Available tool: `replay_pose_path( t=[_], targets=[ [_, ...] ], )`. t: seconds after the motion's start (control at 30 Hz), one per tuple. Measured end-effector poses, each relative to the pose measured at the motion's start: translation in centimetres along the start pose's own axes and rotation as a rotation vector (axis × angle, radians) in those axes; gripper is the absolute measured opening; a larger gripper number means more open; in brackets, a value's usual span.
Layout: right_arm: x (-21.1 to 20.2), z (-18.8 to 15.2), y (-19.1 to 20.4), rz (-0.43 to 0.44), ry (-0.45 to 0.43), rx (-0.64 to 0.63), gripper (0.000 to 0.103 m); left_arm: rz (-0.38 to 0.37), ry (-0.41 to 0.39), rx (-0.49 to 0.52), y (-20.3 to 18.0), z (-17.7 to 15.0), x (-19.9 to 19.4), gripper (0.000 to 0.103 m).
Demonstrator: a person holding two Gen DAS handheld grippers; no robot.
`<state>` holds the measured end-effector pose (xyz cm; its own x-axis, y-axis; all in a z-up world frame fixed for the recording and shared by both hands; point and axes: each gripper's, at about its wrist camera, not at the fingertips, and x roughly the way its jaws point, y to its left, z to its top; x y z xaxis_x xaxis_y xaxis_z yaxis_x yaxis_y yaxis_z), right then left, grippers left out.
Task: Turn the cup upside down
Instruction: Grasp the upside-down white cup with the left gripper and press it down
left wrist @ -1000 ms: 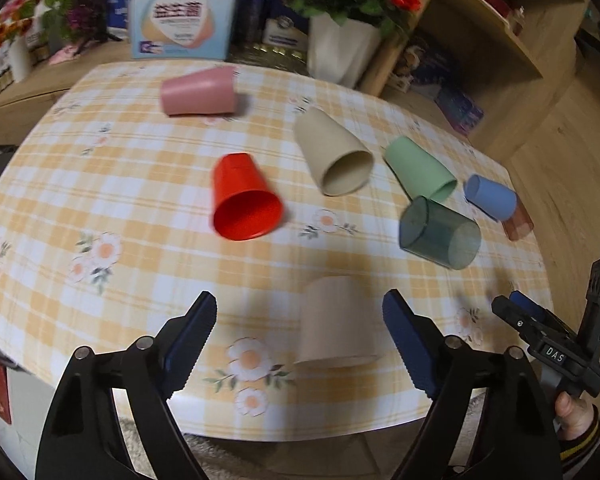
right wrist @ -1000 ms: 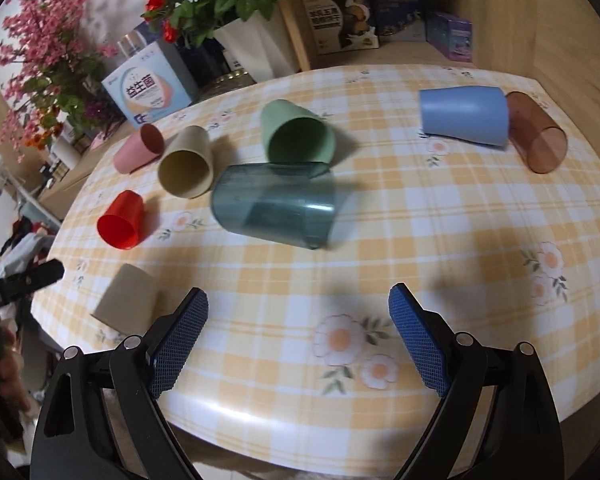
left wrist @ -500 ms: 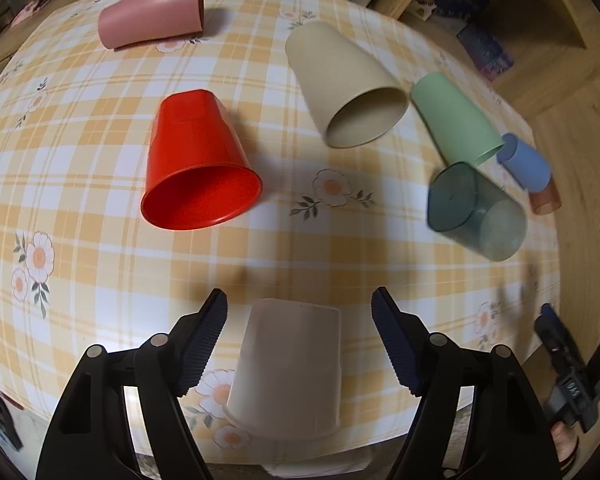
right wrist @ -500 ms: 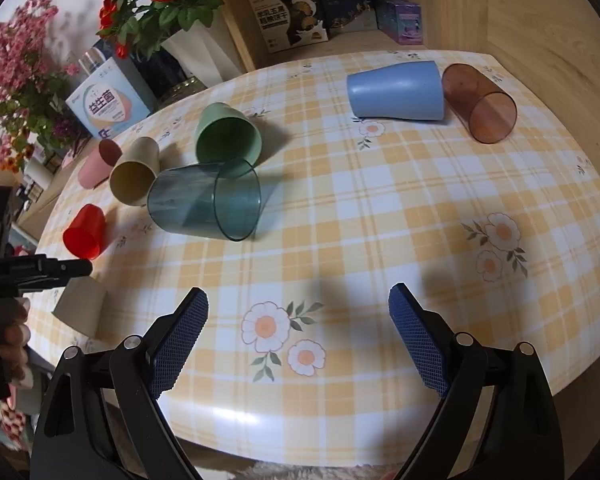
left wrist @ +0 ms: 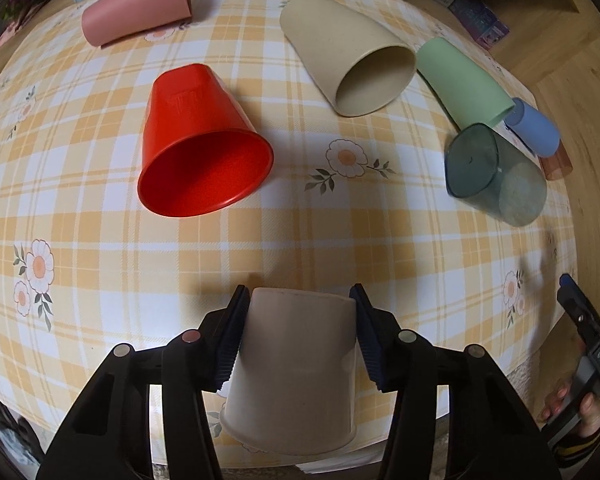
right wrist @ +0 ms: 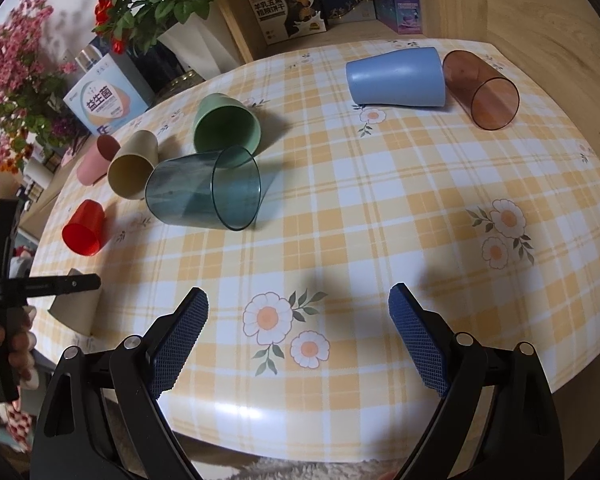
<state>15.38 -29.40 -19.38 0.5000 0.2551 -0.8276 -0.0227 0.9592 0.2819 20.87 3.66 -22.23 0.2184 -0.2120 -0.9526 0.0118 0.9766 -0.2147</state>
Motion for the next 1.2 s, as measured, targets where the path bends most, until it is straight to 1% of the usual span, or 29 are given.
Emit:
replay_pose_path(
  t=[0.07,0.17,0.4,0.67,0.77,0.87,0.97,1.2],
  targets=[
    [0.0,0.0,0.1,-0.001,0.001,0.002,0.089,-0.003,-0.012,0.014,0.3,-0.6,-0.5,0.050],
    [0.0,-0.1,0.2,0.000,0.004,-0.002,0.089,-0.017,-0.022,0.008,0.7,-1.2,-1.1,0.050],
    [0.0,-0.2,0.9,0.000,0.014,-0.015,0.089,-0.016,-0.059,0.011,1.5,-2.2,-2.9,0.050],
    [0.0,-0.3,1.2,-0.004,0.023,-0.017,0.089,-0.023,-0.102,0.001,1.4,-1.7,-4.0,0.049],
    [0.0,-0.4,1.4,-0.001,0.025,-0.018,0.089,-0.017,-0.124,0.004,1.3,-1.5,-4.5,0.049],
    [0.0,-0.5,1.5,-0.003,0.026,-0.022,0.089,0.008,-0.156,0.014,1.2,-1.4,-5.0,0.049],
    [0.1,-0.5,1.5,0.001,0.031,-0.016,0.089,0.017,-0.174,0.010,1.3,-1.3,-5.0,0.049],
    [0.2,-0.6,1.2,0.001,0.033,-0.005,0.089,0.067,-0.220,0.038,0.5,-1.7,-4.9,0.048]
  ],
)
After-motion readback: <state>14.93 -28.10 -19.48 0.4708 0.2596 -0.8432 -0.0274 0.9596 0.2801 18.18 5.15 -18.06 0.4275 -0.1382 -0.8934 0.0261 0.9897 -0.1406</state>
